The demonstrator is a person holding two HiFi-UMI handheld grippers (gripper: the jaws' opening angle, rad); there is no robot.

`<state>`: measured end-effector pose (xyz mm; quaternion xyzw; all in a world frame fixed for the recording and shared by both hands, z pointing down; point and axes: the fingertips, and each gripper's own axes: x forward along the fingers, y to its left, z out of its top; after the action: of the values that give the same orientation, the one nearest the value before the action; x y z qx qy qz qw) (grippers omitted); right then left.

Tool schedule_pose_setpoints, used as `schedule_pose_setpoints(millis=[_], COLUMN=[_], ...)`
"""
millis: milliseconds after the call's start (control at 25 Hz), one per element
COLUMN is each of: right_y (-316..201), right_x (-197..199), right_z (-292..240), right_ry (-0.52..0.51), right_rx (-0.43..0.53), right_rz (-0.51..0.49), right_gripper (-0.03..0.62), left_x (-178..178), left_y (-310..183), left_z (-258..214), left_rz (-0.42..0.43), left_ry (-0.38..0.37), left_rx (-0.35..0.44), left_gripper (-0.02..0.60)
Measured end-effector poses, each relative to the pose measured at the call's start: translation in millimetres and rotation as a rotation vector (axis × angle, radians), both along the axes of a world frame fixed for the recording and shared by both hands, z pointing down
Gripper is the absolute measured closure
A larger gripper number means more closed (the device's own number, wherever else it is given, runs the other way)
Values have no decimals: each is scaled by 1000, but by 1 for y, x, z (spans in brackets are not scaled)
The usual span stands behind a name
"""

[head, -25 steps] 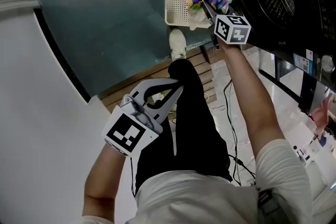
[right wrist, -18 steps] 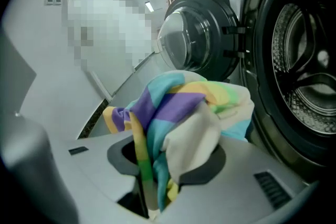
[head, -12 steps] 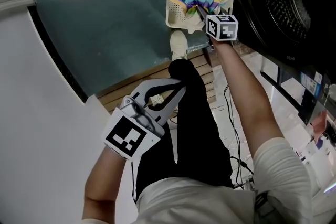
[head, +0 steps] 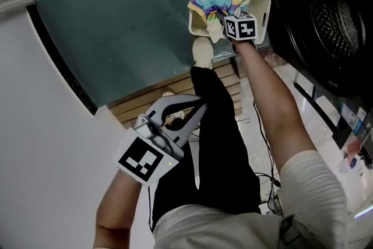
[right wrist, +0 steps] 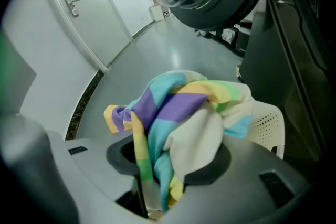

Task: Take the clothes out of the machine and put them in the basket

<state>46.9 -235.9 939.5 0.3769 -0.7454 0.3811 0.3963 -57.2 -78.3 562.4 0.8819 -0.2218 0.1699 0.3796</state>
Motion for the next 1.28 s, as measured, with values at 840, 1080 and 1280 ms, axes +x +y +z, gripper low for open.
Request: schedule_pose_setpoints(millis=[840, 1080, 1280], right_y=[21, 42, 76], right_x=[14, 8, 10], right_z=[-70, -151, -220], right_ry=[-22, -49, -90], right_rx=[9, 93, 145], right_rz=[-4, -5, 41], right_gripper=[384, 420, 494], left_x=[16, 20, 19], left_y=[4, 30, 60], left_z=[-54, -106, -152], left_rz=[36, 72, 76], left_ry=[29, 33, 53], left_rx=[48, 121, 153], left_gripper=[585, 585, 585])
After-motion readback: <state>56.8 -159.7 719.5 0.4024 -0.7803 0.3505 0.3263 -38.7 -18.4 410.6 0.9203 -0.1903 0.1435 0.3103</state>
